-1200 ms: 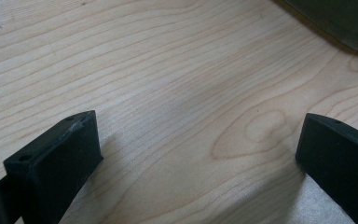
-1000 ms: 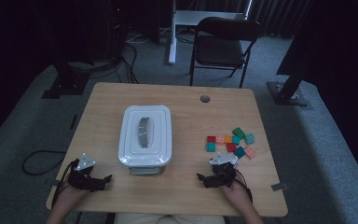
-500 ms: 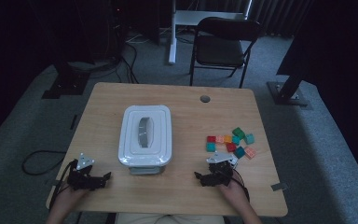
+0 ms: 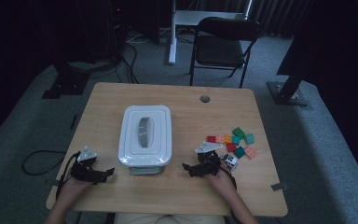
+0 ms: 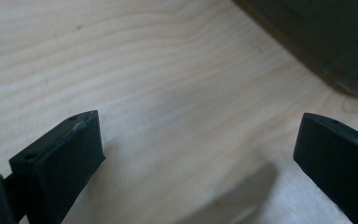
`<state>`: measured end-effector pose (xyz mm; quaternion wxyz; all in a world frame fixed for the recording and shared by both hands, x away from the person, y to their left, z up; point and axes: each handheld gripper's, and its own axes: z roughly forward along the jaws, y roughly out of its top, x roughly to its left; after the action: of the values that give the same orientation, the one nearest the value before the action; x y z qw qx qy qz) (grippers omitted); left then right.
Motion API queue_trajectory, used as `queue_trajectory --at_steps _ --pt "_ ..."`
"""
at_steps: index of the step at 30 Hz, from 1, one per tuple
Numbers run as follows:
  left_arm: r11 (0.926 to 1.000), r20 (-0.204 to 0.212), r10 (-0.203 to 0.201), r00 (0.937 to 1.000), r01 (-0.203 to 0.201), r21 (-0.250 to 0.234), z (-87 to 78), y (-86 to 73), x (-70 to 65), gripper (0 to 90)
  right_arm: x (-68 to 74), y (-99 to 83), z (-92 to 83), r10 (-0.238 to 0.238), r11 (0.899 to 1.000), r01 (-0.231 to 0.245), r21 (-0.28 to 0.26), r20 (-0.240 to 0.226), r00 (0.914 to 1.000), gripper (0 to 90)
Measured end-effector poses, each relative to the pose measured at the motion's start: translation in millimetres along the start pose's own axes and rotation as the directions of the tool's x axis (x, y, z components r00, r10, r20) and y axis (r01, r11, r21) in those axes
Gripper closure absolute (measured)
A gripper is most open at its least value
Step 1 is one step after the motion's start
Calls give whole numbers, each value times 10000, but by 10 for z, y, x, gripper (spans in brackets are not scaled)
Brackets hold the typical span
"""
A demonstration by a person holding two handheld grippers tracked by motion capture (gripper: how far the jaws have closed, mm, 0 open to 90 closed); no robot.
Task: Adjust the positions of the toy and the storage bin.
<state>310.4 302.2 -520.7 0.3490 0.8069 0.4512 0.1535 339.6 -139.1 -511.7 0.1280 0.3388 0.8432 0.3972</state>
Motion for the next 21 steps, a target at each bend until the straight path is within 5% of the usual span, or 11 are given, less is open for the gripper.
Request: queue_trajectory --at_steps 13,21 --pt "9993 72 149 9999 -146 -344 250 399 188 19 -180 370 342 658 9967 -642 -489 330 9973 135" --pt "9980 234 251 9994 -237 -589 321 636 232 19 -256 535 490 1537 9835 -1459 -1067 683 9858 129"
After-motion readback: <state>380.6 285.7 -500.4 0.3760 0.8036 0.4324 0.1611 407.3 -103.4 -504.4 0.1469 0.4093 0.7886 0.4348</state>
